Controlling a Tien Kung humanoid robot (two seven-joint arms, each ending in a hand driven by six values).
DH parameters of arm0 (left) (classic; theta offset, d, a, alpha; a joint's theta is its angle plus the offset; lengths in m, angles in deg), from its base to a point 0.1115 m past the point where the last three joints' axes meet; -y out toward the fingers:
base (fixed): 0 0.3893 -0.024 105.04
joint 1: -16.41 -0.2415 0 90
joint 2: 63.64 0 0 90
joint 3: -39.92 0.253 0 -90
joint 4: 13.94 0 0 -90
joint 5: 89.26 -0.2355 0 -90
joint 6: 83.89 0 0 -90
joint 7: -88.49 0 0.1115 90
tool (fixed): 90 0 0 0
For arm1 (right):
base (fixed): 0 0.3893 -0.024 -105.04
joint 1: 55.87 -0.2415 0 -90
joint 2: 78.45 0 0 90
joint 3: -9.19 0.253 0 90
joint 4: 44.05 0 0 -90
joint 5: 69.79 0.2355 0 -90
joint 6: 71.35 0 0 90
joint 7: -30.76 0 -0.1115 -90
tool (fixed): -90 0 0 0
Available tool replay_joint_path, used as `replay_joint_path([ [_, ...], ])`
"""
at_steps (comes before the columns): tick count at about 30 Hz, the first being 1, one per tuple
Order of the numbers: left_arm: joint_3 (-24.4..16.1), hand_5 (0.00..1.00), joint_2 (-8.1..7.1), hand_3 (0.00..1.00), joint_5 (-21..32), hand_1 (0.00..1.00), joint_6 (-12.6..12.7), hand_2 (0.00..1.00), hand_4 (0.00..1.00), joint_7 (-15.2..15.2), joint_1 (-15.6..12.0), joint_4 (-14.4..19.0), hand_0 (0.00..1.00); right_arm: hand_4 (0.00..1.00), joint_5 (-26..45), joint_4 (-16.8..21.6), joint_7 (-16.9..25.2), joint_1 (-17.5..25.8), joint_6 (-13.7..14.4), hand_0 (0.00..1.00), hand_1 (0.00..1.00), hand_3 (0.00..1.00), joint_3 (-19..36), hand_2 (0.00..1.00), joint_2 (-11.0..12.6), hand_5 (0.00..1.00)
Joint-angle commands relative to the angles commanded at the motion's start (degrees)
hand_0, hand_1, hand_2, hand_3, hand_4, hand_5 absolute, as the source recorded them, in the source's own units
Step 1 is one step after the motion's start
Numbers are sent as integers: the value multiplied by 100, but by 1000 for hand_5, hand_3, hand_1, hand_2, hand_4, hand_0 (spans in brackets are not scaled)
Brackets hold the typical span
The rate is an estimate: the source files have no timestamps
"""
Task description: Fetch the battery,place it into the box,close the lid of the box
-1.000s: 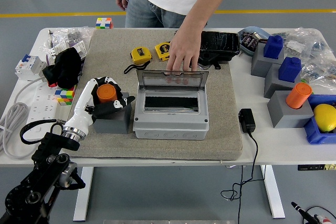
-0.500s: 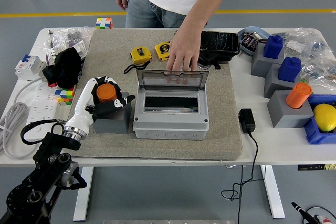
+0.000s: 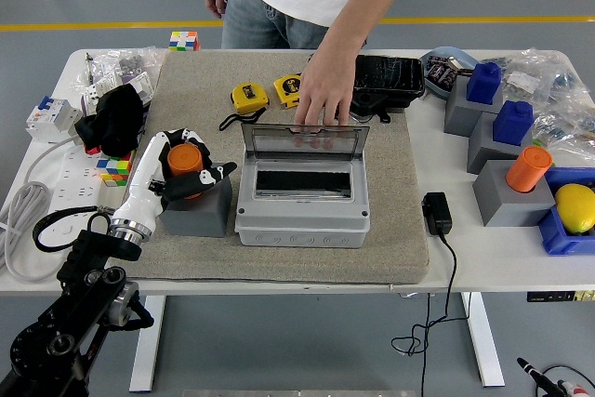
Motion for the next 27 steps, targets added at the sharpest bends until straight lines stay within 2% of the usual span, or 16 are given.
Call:
replay_joint_path([
  [7, -123, 50, -52, 96, -399, 62, 103, 103, 976, 80, 28, 163, 39, 998, -3, 0, -1, 4, 0, 893, 868, 849, 9, 811, 3, 998],
  [18, -221, 60, -242, 95, -1112, 61, 296, 102, 964, 213, 180, 620, 39, 998, -16, 0, -1, -10, 0, 894, 869, 849, 38, 811, 10, 998],
  [22, -143, 64, -385, 93, -1791, 59, 397, 101, 958, 384, 218, 930, 39, 998, -25, 0, -5, -17, -2, 894, 869, 849, 52, 811, 18, 998],
  [27, 78, 63, -666, 94, -2967, 58, 510, 101, 942, 839, 282, 1538, 39, 998, -9, 0, -4, -31, 1, 894, 870, 849, 33, 811, 32, 998],
])
